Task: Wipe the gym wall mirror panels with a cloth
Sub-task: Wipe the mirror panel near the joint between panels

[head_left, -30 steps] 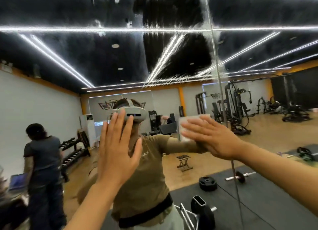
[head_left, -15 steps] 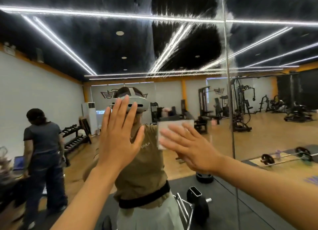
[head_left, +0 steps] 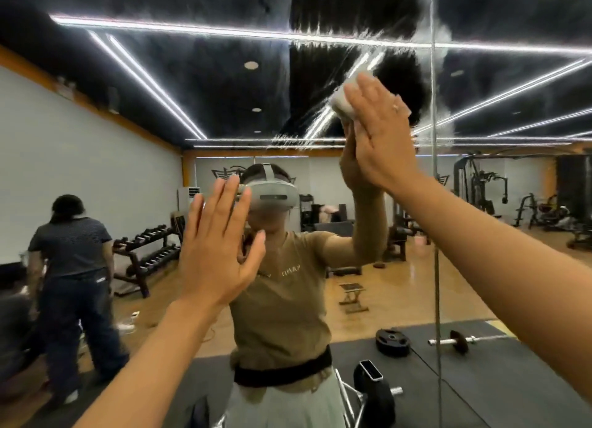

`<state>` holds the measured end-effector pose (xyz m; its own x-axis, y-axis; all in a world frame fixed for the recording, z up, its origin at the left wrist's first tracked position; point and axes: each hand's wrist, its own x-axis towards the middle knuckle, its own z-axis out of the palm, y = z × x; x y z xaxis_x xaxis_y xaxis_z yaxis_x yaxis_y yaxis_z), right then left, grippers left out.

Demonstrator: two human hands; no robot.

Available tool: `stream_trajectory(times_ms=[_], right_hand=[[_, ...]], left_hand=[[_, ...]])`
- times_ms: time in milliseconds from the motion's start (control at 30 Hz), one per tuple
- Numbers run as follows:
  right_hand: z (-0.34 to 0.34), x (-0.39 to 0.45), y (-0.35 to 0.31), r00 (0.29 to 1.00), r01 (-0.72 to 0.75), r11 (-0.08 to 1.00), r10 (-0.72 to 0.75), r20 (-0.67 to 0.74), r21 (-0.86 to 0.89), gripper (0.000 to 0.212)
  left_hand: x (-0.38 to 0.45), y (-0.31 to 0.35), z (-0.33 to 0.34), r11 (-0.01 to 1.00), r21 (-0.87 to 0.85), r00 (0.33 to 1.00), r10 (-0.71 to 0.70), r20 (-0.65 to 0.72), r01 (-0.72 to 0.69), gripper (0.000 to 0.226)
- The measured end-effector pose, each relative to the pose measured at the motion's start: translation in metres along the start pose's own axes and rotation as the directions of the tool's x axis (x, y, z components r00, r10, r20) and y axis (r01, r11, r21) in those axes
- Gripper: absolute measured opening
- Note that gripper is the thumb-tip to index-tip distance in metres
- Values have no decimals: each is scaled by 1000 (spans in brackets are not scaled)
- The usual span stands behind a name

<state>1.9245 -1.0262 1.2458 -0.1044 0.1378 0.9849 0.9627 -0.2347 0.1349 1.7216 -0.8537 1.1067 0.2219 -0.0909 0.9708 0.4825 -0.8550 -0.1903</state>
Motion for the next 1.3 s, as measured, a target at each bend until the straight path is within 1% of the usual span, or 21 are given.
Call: stream_trajectory(times_ms=[67,133,167,233,300,367,433,467,500,533,633,700,767,833,900,967,1033,1067,1167,1233,1300], right_hand=[[5,-23,-7,1000,21,1000,-21,-6,17,51],[6,-73,-11,985,156,987,-158,71,32,53],[6,-102,-10,958,252,967,-254,132,36,57],[0,-161,-1,841,457,888,-453,296,59,63],[-11,-201,20,654,640,760,-616,440,113,64],[-23,-209,43,502,742,653,-692,518,153,63],[-33,-193,61,447,772,616,-701,555,155,62],[-36,-179,69,457,775,619,-691,560,131,62],[-40,-162,76,498,762,643,-664,558,85,63],[-42,-141,81,569,723,690,-619,541,29,63],[-49,-75,88,851,427,901,-376,368,-68,61],[-50,-48,81,949,229,971,-208,235,-66,55],[-43,-48,72,982,133,989,-123,146,-61,56],[-34,-70,65,991,106,993,-102,90,-49,57],[-26,-110,61,987,146,989,-143,76,-36,62],[-20,-165,57,969,220,975,-216,121,-22,73],[-18,-225,55,924,331,944,-321,205,-12,75],[-20,-253,55,882,401,916,-384,271,-6,75],[-28,-313,67,679,623,781,-570,462,49,75],[-34,-319,79,551,725,684,-646,529,81,74],[-40,-301,87,453,789,602,-704,547,120,69]], left_hand=[[0,0,0,1000,18,1000,6,-2,-6,70],[-1,1,0,999,34,1000,4,-4,-4,71],[-2,1,0,999,40,1000,2,-5,-2,71],[-1,2,0,999,50,1000,-3,-1,3,71],[0,3,-2,999,49,1000,-10,13,9,71],[0,6,-6,999,32,999,-32,30,31,70],[2,12,-9,998,10,997,-67,35,67,69],[3,16,-11,996,7,995,-86,40,86,69],[4,19,-12,994,14,993,-107,46,106,69],[4,22,-12,991,29,990,-129,52,128,70],[5,31,-12,979,104,980,-182,76,174,75],[4,35,-11,973,152,975,-193,108,176,81],[3,37,-11,969,186,971,-188,147,159,86],[2,35,-13,964,225,966,-185,179,143,90],[3,33,-15,959,251,962,-183,201,130,91],[4,32,-17,958,256,954,-188,233,127,93],[4,34,-19,955,264,946,-205,252,136,94],[5,35,-20,953,268,944,-209,255,139,95],[6,38,-24,951,274,941,-218,259,145,94],[4,40,-24,947,279,936,-236,261,161,92],[3,39,-24,947,277,935,-240,262,165,92]])
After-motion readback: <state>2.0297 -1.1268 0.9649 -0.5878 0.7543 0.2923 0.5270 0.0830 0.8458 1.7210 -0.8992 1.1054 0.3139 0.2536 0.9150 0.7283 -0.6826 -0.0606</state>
